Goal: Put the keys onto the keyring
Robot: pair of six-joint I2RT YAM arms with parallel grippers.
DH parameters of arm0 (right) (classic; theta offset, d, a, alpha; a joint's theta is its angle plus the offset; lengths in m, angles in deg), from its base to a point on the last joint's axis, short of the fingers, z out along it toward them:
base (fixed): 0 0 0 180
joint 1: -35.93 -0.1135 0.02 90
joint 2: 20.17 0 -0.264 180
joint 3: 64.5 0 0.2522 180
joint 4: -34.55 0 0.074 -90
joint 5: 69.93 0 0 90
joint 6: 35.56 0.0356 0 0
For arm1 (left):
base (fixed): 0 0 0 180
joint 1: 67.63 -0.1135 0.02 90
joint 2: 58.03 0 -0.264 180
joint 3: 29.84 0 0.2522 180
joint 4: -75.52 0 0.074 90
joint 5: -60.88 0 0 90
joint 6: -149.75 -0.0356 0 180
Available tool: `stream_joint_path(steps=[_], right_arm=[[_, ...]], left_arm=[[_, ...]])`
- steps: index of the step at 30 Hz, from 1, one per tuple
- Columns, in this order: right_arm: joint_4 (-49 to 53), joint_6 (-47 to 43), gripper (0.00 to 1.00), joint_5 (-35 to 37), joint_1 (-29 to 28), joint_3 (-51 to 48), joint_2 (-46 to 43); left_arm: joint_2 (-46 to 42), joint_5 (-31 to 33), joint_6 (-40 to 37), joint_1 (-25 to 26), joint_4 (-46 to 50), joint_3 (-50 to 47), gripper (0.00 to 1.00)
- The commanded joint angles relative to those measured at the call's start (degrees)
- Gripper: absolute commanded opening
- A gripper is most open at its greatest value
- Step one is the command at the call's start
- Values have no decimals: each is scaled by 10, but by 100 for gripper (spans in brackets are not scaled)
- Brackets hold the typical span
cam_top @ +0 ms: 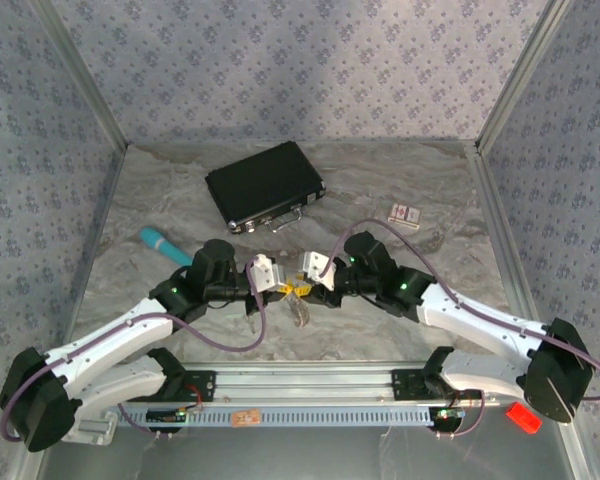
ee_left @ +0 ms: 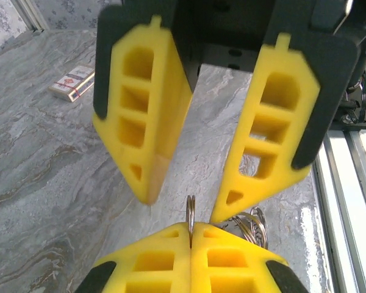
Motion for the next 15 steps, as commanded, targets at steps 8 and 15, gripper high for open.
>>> stream_joint_path(steps=[8,15], right_arm=[[29,22,34,23,24,-32,-94],[33,56,30,52,14,-60,-145]], left_arm=[[32,181,154,32,135,122,0],[142,327,279,40,362,316,0]])
